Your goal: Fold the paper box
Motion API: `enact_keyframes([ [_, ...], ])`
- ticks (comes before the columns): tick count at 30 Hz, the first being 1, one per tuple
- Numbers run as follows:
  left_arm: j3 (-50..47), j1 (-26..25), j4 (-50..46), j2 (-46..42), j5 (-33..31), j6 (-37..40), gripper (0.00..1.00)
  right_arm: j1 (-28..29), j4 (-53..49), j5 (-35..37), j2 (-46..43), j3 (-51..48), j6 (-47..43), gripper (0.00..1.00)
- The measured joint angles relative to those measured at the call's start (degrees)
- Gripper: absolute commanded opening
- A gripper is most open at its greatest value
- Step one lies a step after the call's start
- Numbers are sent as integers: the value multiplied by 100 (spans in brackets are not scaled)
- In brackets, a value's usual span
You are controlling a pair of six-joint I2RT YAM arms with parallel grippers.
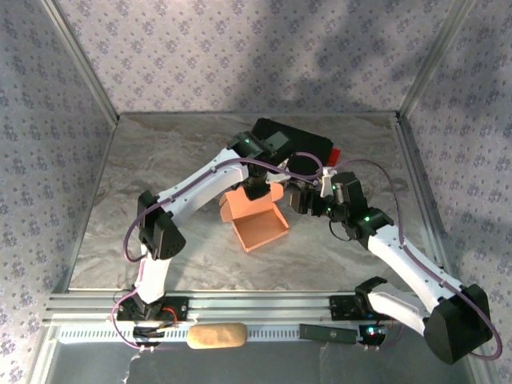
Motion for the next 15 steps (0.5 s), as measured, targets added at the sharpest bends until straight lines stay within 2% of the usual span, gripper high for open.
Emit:
enact_keyframes([
  [6, 2, 57, 133, -210, -103, -238, 53, -92, -216, -116, 103, 140, -210, 81],
  [8, -7, 175, 114, -422, -24, -448, 54, -118, -273, -160, 155, 247, -306, 81],
  [9, -59, 295, 111, -581, 66, -566, 58, -131, -304, -188, 192, 317, -348, 81],
  [12, -702, 911, 199, -1331, 529, -933, 59, -201, -365, -291, 376, 557, -479, 81],
  [15, -1864, 1915, 339, -2164, 1200, -1281, 64, -243, -387, -393, 623, 796, -566, 79],
])
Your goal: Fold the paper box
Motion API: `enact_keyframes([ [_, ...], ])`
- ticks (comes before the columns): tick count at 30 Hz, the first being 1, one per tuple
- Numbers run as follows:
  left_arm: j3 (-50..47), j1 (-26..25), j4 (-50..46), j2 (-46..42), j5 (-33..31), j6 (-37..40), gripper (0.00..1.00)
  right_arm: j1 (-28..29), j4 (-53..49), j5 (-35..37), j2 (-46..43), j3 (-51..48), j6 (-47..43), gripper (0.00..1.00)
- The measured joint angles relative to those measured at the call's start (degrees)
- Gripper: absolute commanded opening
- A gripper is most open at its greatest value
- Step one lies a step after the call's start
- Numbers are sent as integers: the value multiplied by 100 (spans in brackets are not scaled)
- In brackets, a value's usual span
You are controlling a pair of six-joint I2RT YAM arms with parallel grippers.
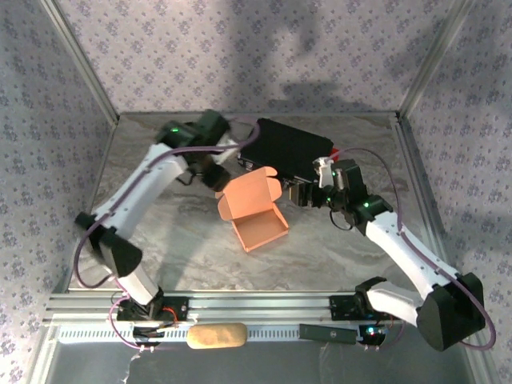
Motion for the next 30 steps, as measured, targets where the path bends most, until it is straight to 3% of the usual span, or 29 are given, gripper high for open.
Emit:
enact_keyframes([
  [3, -1023, 538, 232, -415, 483, -236, 64, -22, -35, -98, 260, 210, -55, 79],
  [9, -1998, 422, 960, -472, 1252, -407, 63, -61, -144, -173, 535, 479, -125, 78],
  [18, -2044, 422, 1639, -7, 1488, -426, 53, -72, -195, -245, 542, 553, -146, 77],
  [22, -2052, 422, 1895, 111, 1613, -420, 42, -94, -212, -254, 542, 553, -162, 76],
  [30, -2068, 382, 1989, 116, 1720, -422, 36, -111, -212, -256, 542, 553, -160, 75],
])
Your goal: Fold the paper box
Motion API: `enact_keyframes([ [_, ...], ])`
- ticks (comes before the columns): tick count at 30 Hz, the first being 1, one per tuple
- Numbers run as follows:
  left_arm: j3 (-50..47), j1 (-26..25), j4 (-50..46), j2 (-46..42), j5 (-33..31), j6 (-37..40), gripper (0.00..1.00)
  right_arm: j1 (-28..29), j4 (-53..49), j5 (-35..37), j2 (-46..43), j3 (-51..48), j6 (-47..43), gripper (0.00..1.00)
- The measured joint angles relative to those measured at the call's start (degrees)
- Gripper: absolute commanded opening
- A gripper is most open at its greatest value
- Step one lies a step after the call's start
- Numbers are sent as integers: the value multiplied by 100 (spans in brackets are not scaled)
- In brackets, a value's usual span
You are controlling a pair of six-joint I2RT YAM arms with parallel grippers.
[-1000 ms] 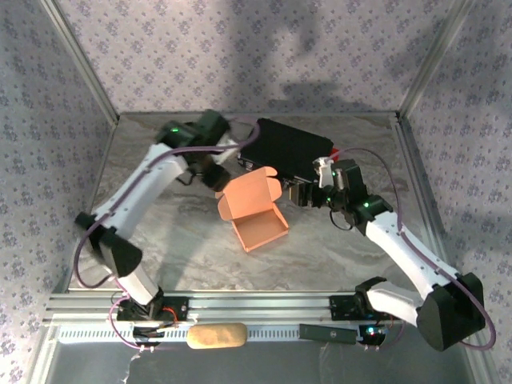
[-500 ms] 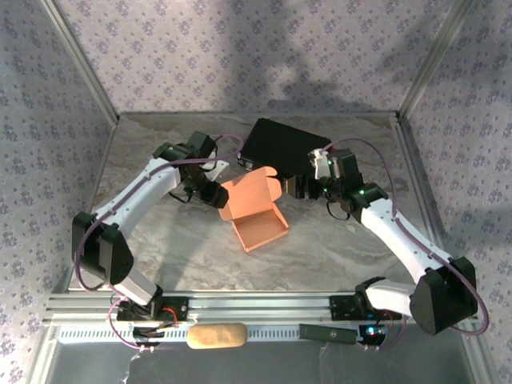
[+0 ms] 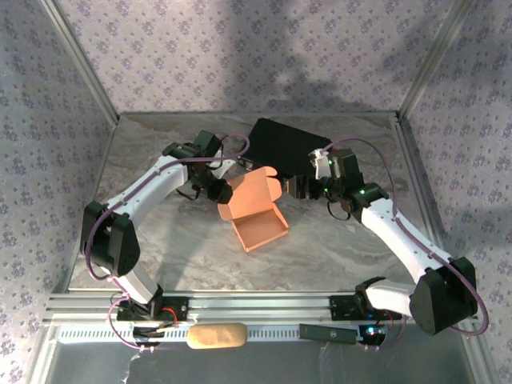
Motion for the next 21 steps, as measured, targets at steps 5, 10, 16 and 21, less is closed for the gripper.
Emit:
enact_keyframes([
  [5, -105, -11, 39, 0, 2, -2, 34, -9, 2, 0, 0, 0, 0, 75],
  [10, -116, -22, 35, 0, -4, 2, 29, -9, 2, 0, 0, 0, 2, 75],
  [16, -127, -92, 33, -2, -4, 2, 27, -9, 2, -2, 37, 0, 2, 75],
  [21, -153, -203, 33, 2, -129, 0, 25, -9, -4, -13, 173, 70, 0, 74],
])
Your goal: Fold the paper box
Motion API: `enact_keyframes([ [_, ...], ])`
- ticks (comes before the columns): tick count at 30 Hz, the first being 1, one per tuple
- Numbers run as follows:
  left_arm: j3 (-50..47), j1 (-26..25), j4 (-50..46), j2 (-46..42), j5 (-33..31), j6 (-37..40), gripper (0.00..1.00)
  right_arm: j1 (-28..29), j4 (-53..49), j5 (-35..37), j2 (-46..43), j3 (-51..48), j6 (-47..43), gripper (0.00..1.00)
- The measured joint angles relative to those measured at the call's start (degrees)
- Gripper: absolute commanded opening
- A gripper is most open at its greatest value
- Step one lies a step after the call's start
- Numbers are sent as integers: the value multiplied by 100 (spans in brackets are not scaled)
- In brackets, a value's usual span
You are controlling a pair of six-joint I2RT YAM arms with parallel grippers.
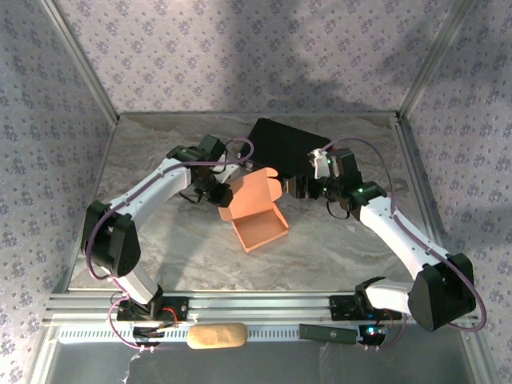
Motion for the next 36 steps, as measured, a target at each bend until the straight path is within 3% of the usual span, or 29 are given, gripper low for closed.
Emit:
enact_keyframes([
  [8, -26, -76, -2, 0, -223, -2, 25, 7, -125, -72, 345, 374, -85, 71],
  [11, -48, -107, -22, 0, -308, -22, 32, 81, -284, -127, 649, 664, -299, 71],
  [14, -68, -157, -35, 0, -310, -7, 32, 205, -509, -140, 1043, 990, -638, 72],
  [25, -70, -181, -136, 0, -308, 0, 20, 260, -1469, -164, 2299, 2236, -1827, 71],
  [30, -118, -181, -140, -2, -310, 0, 16, 262, -1659, -442, 2535, 2422, -2280, 67],
  [36, -120, -181, -155, 0, -332, 68, 12, 260, -1692, -695, 2664, 2446, -2691, 50],
])
